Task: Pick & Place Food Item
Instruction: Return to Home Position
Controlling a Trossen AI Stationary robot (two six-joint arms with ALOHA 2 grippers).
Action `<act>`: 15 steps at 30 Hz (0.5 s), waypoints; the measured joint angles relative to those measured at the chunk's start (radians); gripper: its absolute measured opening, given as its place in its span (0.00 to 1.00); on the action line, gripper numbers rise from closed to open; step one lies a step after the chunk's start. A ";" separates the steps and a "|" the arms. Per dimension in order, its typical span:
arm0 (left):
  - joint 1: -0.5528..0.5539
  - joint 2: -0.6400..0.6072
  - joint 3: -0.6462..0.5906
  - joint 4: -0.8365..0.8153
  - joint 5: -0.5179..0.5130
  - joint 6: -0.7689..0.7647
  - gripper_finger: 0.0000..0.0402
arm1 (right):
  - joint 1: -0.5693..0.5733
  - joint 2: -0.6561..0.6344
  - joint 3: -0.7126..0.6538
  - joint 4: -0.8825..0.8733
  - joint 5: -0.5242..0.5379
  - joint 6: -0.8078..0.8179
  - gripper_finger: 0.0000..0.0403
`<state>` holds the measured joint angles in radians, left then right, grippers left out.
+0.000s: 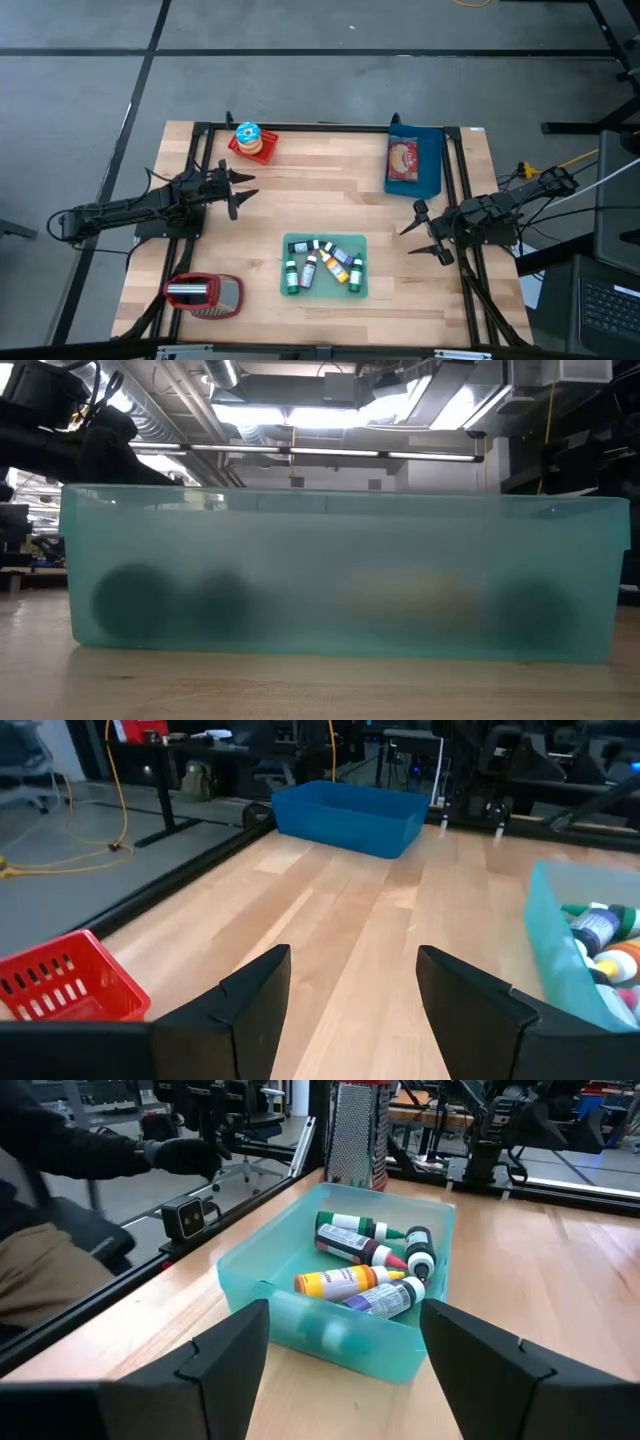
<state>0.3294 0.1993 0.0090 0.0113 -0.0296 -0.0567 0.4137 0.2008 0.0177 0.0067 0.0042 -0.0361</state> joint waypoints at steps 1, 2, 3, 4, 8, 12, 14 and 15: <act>0.000 0.000 0.000 0.000 0.000 -0.006 0.53 | 0.000 0.000 0.000 0.000 0.002 0.000 0.66; 0.000 0.000 0.000 0.000 0.000 -0.008 0.53 | 0.000 0.000 0.000 0.000 0.003 0.002 0.66; 0.000 0.000 0.000 0.000 0.000 -0.008 0.53 | 0.000 0.000 0.000 0.000 0.003 0.002 0.66; 0.000 0.000 0.000 0.000 0.000 -0.009 0.53 | 0.000 0.000 0.000 0.000 0.003 0.002 0.66; 0.000 0.000 0.000 0.000 0.000 -0.009 0.53 | 0.000 0.000 0.000 0.000 0.004 0.002 0.66; 0.000 0.000 0.000 0.000 0.000 -0.009 0.53 | 0.000 0.000 0.000 0.000 0.004 0.002 0.66; 0.000 0.000 0.000 0.001 0.000 -0.009 0.53 | 0.000 0.000 0.000 0.000 0.004 0.002 0.66; 0.000 0.000 0.000 0.001 0.000 -0.009 0.53 | 0.002 -0.001 0.000 0.000 0.005 0.002 0.66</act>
<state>0.3294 0.1993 0.0090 0.0120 -0.0296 -0.0656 0.4162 0.1994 0.0177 0.0067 0.0089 -0.0342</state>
